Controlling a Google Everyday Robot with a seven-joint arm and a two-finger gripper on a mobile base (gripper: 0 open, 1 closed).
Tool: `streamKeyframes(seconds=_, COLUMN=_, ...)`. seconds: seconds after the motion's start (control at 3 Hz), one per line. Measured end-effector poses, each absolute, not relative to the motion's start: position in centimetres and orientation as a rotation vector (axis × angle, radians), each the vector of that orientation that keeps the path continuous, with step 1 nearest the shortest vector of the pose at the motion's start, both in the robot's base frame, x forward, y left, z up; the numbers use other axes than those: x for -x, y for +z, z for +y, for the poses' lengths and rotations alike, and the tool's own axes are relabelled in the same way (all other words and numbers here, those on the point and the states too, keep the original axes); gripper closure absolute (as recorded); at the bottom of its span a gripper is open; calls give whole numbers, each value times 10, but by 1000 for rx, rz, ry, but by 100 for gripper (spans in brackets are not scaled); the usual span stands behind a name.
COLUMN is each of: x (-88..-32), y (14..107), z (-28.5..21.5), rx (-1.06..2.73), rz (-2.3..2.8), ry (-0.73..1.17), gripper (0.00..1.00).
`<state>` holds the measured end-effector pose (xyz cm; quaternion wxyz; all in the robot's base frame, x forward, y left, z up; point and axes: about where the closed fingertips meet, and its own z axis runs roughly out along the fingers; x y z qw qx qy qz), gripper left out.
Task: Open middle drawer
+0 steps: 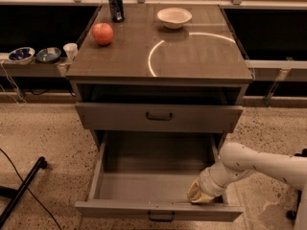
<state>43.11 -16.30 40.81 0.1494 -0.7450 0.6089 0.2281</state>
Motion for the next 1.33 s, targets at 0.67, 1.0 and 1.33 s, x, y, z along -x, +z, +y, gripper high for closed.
streamKeyframes(seconds=0.67, x=-401, y=426, z=-160, rx=2101, rz=1731, ry=704, gripper=100)
streamKeyframes(seconds=1.0, x=-409, y=446, z=-160, rx=2063, rz=1692, ry=705, gripper=100)
streamKeyframes(seconds=1.33, x=-423, y=484, z=-170, rx=1989, rz=1651, ry=646, gripper=100)
